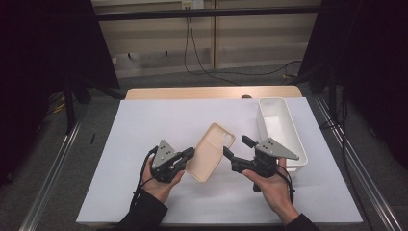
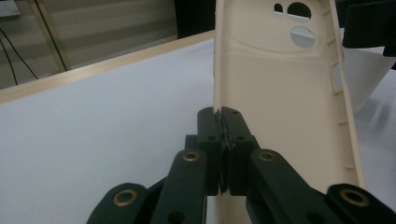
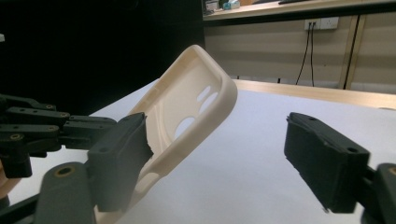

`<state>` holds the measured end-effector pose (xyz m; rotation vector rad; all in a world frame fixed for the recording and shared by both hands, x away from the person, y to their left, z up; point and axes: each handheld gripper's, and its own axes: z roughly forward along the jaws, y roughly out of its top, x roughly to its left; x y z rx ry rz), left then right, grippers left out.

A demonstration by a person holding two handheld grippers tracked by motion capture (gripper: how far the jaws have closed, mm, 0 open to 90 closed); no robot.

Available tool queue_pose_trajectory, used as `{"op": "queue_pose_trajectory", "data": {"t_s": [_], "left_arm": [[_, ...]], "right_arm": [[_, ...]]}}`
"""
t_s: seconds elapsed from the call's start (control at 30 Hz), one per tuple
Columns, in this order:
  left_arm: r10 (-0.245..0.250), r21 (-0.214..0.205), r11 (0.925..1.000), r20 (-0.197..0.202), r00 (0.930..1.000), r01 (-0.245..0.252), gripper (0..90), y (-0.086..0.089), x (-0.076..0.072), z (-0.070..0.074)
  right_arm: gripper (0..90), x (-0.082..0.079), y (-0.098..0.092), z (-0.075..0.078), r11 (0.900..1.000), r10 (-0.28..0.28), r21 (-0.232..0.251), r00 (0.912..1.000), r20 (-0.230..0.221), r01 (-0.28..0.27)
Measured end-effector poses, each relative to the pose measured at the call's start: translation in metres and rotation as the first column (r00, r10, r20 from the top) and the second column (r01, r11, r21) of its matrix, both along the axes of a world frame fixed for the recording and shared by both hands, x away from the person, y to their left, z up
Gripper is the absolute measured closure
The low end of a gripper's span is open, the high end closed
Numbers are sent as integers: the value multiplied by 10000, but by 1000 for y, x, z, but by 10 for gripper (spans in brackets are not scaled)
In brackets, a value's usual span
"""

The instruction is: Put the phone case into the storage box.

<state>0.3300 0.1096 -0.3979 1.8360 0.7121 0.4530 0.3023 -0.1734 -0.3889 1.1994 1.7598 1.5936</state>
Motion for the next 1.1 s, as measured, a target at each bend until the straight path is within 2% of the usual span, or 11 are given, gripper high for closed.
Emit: {"op": "queue_pose_trajectory", "data": {"t_s": [0.17,0.37,0.57,0.63,0.67,0.8,0.97,1.1], "left_arm": [[91,37,10000,30,10000,-91,878,-1,1,-1],[53,201,9998,65,10000,-54,878,-2,1,-2],[105,241,9997,80,9999,-107,878,-2,3,-3],[113,257,9996,81,9999,-115,878,-2,3,-3],[110,290,9995,94,9999,-113,878,-2,3,-3],[76,330,9994,97,9999,-79,878,-2,3,-4],[-41,286,9996,30,10000,40,878,-2,3,-4],[-86,402,9992,39,10000,84,876,-3,3,-5]], "right_arm": [[314,6,-3,-1,9972,-266,692,9988,-400,293],[395,8,0,-3,9938,-257,1065,9980,-573,317],[485,11,7,-7,9880,-181,1509,9946,-1025,335],[510,11,8,-8,9860,-320,1594,9932,-1117,497],[522,11,9,-9,9841,-291,1702,9909,-1318,515],[561,12,11,-11,9830,-319,1747,9892,-1432,570],[668,12,10,-11,9826,-253,1785,9897,-1409,505],[720,12,7,-10,9810,-148,1896,9897,-1422,419]]}}
